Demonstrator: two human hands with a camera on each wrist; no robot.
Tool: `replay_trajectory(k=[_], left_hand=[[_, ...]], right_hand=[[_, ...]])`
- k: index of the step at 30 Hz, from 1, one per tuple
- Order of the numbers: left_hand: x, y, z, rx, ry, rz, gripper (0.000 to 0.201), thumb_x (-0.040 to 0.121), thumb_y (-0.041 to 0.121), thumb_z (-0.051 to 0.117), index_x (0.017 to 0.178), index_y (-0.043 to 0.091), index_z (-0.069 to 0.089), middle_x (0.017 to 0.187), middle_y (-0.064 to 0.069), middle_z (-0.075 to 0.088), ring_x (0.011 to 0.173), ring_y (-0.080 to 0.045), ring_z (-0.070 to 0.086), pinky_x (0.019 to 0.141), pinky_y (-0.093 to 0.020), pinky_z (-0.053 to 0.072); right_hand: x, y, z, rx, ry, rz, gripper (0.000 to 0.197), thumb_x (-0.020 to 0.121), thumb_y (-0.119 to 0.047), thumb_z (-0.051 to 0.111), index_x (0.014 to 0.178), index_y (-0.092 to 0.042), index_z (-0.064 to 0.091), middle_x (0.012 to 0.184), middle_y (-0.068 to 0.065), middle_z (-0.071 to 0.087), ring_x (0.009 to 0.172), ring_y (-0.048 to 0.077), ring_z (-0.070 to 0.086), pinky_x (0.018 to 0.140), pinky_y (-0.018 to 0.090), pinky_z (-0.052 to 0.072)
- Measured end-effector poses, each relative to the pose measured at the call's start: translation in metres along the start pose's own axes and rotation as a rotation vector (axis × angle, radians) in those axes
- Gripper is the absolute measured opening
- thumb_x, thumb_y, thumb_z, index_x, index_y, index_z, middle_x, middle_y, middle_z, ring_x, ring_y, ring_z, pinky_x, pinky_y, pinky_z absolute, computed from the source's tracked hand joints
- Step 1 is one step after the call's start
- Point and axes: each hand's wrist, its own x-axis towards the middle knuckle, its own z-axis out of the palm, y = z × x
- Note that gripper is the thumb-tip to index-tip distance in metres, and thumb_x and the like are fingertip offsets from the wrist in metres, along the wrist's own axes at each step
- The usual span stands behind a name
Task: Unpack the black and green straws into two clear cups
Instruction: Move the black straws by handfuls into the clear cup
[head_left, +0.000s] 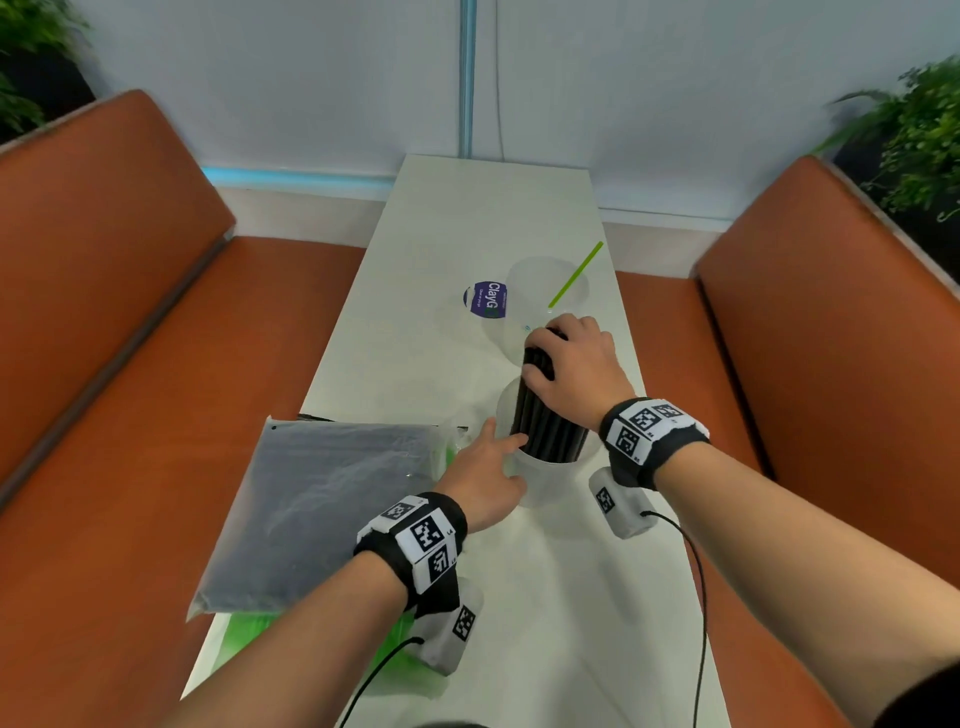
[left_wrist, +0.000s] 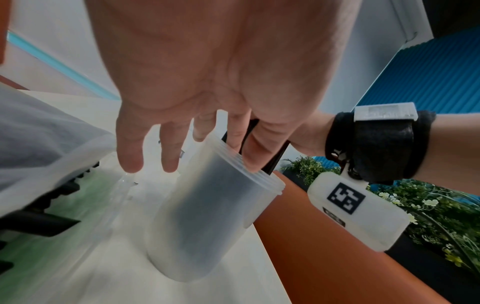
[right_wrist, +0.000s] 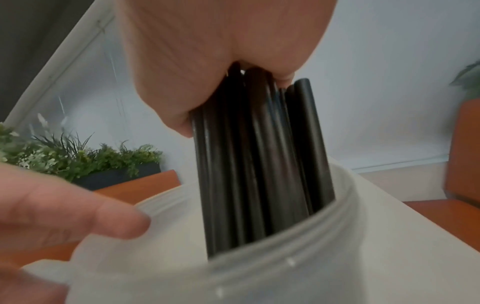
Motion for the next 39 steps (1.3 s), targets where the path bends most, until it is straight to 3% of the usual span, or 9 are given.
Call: replay_trajectory(k=[8,11,14,17,21,25,29,35,39], left_hand=[[0.003,-0.002,-0.002,0.007,0.006,-0.021,0.061,0.094,0.018,0.051,0.15,0.039,0.036,0.166,0.001,0.002,0.147,-0.025,0.028,0.102,-0.022,0.032],[0.001,-0.008,-0.013,-0.086,0.13,-0.025,0.052,0.093,0.013,0.052,0.139,0.037,0.053,0.158,-0.006,0.033,0.131,-0.025,0.049,0.102,-0.027,0.042],[-0.002,-0.021,-0.026,-0.007,0.297,-0.053,0.034,0.088,0.015,0.059,0.117,0.031,0.066,0.122,-0.005,0.056,0.108,-0.023,0.057,0.092,-0.03,0.046],[-0.01,-0.038,-0.032,0.103,0.304,-0.144,0.025,0.079,0.029,0.073,0.097,0.03,0.056,0.105,0.002,0.049,0.103,-0.02,0.052,0.08,-0.03,0.043],[-0.021,-0.052,-0.028,0.177,0.214,-0.226,0.037,0.076,0.027,0.076,0.101,0.026,0.05,0.103,-0.001,0.058,0.099,-0.022,0.054,0.081,-0.033,0.048],[-0.031,-0.061,-0.034,0.084,0.265,-0.279,0.018,0.082,0.012,0.059,0.095,0.024,0.055,0.099,0.001,0.059,0.089,-0.02,0.058,0.076,-0.032,0.049],[-0.039,-0.06,-0.05,-0.099,0.34,-0.264,0.017,0.079,0.01,0.063,0.086,0.024,0.058,0.091,-0.003,0.066,0.087,-0.022,0.064,0.08,-0.032,0.053],[-0.053,-0.053,-0.068,-0.316,0.407,-0.206,0.017,0.077,0.005,0.062,0.086,0.02,0.061,0.078,-0.006,0.065,0.07,-0.025,0.062,0.078,-0.046,0.06],[-0.061,-0.05,-0.072,-0.328,0.415,-0.183,0.016,0.08,0.006,0.061,0.088,0.02,0.062,0.084,-0.01,0.068,0.07,-0.024,0.064,0.075,-0.042,0.061]], right_hand=[[-0.007,0.001,-0.006,-0.079,-0.148,0.077,0.057,0.085,-0.067,0.039,0.135,-0.04,0.037,0.14,0.006,0.04,0.131,0.032,0.031,0.107,0.053,0.025],[-0.008,-0.01,-0.02,-0.028,-0.09,0.092,0.061,0.085,-0.07,0.035,0.14,-0.044,0.032,0.147,0.007,0.031,0.138,0.033,0.022,0.112,0.058,0.016],[-0.009,-0.028,-0.032,0.211,0.071,0.058,0.05,0.088,-0.052,0.05,0.135,-0.033,0.045,0.142,0.005,0.038,0.134,0.027,0.028,0.114,0.044,0.021],[-0.013,-0.052,-0.034,0.461,0.159,-0.015,0.03,0.09,-0.025,0.058,0.119,-0.019,0.06,0.121,0.001,0.052,0.111,0.015,0.048,0.098,0.028,0.039],[-0.026,-0.085,-0.024,0.64,0.091,-0.084,0.014,0.085,-0.007,0.058,0.092,-0.012,0.069,0.088,-0.003,0.063,0.072,0.014,0.059,0.074,0.024,0.048],[-0.038,-0.1,-0.008,0.596,-0.216,-0.084,0.021,0.082,-0.003,0.051,0.086,-0.012,0.07,0.083,0.0,0.069,0.077,0.016,0.062,0.077,0.029,0.052],[-0.044,-0.109,0.013,0.376,-0.54,-0.112,0.027,0.084,-0.004,0.048,0.089,-0.011,0.073,0.092,0.005,0.073,0.089,0.022,0.065,0.082,0.027,0.05],[-0.062,-0.125,0.048,0.48,-0.508,-0.166,0.02,0.085,-0.018,0.061,0.103,-0.013,0.069,0.093,0.005,0.069,0.083,0.021,0.061,0.072,0.028,0.045],[-0.068,-0.141,0.065,0.372,-0.444,-0.408,0.002,0.078,-0.014,0.063,0.079,-0.014,0.062,0.085,0.008,0.062,0.076,0.02,0.051,0.067,0.027,0.038]])
